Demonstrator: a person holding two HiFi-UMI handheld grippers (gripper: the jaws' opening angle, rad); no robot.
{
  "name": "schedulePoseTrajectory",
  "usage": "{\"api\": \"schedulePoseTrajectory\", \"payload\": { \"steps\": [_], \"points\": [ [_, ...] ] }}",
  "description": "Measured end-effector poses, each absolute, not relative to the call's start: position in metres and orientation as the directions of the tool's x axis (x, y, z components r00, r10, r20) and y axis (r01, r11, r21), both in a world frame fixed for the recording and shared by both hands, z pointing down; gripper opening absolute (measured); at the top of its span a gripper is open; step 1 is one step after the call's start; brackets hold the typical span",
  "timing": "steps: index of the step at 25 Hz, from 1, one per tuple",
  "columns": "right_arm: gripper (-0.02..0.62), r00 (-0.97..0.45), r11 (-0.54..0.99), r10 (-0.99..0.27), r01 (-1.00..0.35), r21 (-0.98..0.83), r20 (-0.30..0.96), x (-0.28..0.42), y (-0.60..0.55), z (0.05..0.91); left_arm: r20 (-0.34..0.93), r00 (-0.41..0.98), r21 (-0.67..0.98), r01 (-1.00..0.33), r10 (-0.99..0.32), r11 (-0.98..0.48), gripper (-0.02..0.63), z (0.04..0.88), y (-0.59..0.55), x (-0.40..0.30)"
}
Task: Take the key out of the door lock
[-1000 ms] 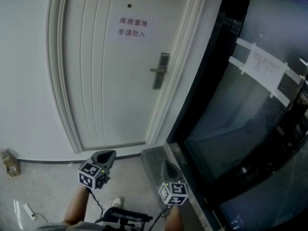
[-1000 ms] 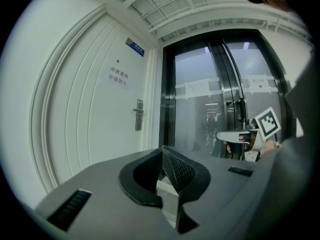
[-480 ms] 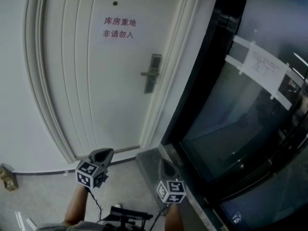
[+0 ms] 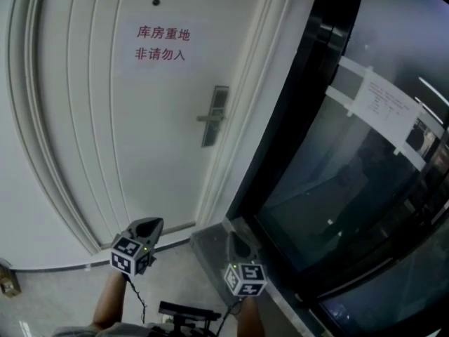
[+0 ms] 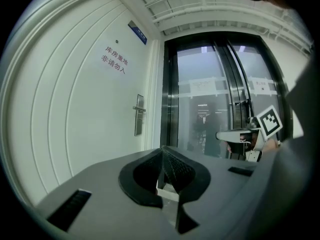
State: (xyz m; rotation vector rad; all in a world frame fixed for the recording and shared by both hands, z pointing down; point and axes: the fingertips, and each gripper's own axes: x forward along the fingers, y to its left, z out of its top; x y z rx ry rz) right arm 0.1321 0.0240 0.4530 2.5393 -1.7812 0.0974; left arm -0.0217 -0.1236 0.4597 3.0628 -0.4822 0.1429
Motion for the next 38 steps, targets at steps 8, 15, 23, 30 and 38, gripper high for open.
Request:
{"api": "schedulePoseTrajectory", "payload": {
  "steps": [8, 15, 23, 30, 38],
  "points": [
    [0.012, 0.353, -0.354, -0.934, -0.935, 0.002, 0.057, 0.150, -0.024, 0.446, 0.074, 0.952, 0.013, -0.298, -0.296, -0.954, 0.005, 0.451, -0.171, -0.003],
    [0.012, 0.348, -0.349, -0.935, -0.937, -0.003, 0.063, 0.166, -0.054, 0.450, 0.080, 0.947, 0.018, -0.313, -0.311, -0.950, 0.005, 0.454, -0.202, 0.010],
    [0.012, 0.340, -0.340, -0.939, -0.940, -0.002, 0.062, 0.201, -0.085, 0.455, 0.078, 0.940, 0.015, -0.335, -0.333, -0.942, 0.005, 0.457, -0.230, 0.039],
    [0.012, 0.339, -0.340, -0.938, -0.940, 0.006, 0.073, 0.241, -0.113, 0.455, 0.090, 0.934, 0.023, -0.349, -0.346, -0.937, 0.005, 0.458, -0.260, 0.074],
    [0.012, 0.324, -0.323, -0.943, -0.946, 0.021, 0.081, 0.283, -0.149, 0.455, 0.096, 0.922, 0.025, -0.380, -0.376, -0.925, 0.005, 0.454, -0.296, 0.114]
  ]
}}
